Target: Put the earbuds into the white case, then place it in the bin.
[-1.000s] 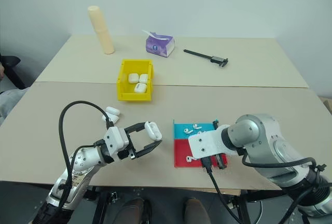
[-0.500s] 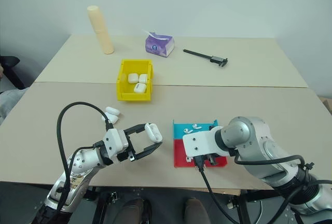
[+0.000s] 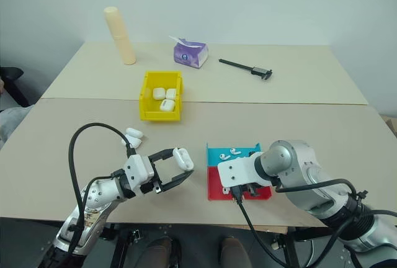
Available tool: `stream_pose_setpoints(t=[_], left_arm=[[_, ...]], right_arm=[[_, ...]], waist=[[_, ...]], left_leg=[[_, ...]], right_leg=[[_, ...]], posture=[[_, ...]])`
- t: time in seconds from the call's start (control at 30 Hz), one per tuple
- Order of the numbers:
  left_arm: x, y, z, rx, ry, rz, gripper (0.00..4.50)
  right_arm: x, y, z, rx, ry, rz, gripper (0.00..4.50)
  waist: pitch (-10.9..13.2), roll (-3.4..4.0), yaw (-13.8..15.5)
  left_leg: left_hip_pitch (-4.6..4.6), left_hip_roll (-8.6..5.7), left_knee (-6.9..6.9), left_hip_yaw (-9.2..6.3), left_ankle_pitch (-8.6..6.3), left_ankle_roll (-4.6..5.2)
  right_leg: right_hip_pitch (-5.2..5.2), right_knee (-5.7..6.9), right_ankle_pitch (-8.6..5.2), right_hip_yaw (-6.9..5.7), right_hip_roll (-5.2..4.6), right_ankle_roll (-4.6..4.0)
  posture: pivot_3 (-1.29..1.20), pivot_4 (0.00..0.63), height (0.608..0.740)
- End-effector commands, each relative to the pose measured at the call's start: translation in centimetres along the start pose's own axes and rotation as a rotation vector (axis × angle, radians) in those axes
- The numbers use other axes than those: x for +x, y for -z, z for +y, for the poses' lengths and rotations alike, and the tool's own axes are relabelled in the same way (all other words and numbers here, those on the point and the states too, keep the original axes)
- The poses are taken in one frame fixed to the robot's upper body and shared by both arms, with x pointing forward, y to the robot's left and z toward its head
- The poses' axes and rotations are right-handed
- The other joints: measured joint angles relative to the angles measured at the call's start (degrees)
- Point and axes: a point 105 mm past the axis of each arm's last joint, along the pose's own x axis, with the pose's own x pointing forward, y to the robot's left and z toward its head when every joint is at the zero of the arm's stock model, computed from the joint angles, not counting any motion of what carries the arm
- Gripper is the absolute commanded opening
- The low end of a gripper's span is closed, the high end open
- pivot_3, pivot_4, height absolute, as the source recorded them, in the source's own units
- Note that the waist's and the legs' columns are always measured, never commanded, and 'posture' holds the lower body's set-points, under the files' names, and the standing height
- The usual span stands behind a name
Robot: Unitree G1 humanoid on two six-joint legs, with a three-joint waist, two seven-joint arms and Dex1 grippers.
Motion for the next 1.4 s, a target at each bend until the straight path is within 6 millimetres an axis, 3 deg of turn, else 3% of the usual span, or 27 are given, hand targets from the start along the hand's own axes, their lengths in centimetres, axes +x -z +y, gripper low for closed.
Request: stream_pose_setpoints(t=[0.03, 0.73, 0.83, 1.4], left_arm=[[-0.05, -1.17, 0.11, 0.033, -0.01, -0.028, 2.78], [-0.03, -1.05, 0.07, 0.035, -0.01, -0.025, 2.78], [-0.04, -1.04, 0.08, 0.036, -0.01, -0.024, 2.78], [-0.08, -0.99, 0.11, 0.036, -0.008, -0.021, 2.78]], right_arm=[[-0.25, -0.35, -0.68, -0.041, 0.035, 0.004, 2.19], [0.24, 0.05, -0.3, -0.055, 0.024, 0.022, 2.19], [0.22, -0.08, -0.17, -0.062, 0.017, 0.015, 1.37], [0.37, -0.04, -0.18, -0.08, 0.022, 0.018, 1.37]], waist=[[0.0, 0.0, 0.0], [0.0, 0.0, 0.0], [0.0, 0.0, 0.0], [0.0, 0.0, -0.1]], left_leg=[[0.0, 0.0, 0.0, 0.01, 0.0, 0.0], [0.0, 0.0, 0.0, 0.01, 0.0, 0.0], [0.0, 0.0, 0.0, 0.01, 0.0, 0.0], [0.01, 0.0, 0.0, 0.01, 0.0, 0.0]], right_leg=[[0.0, 0.0, 0.0, 0.0, 0.0, 0.0], [0.0, 0.0, 0.0, 0.0, 0.0, 0.0], [0.01, 0.0, 0.0, 0.0, 0.0, 0.0], [0.01, 0.0, 0.0, 0.0, 0.0, 0.0]], posture=[[0.0, 0.15, 0.74], [0.0, 0.15, 0.74], [0.0, 0.15, 0.74], [0.0, 0.15, 0.74]])
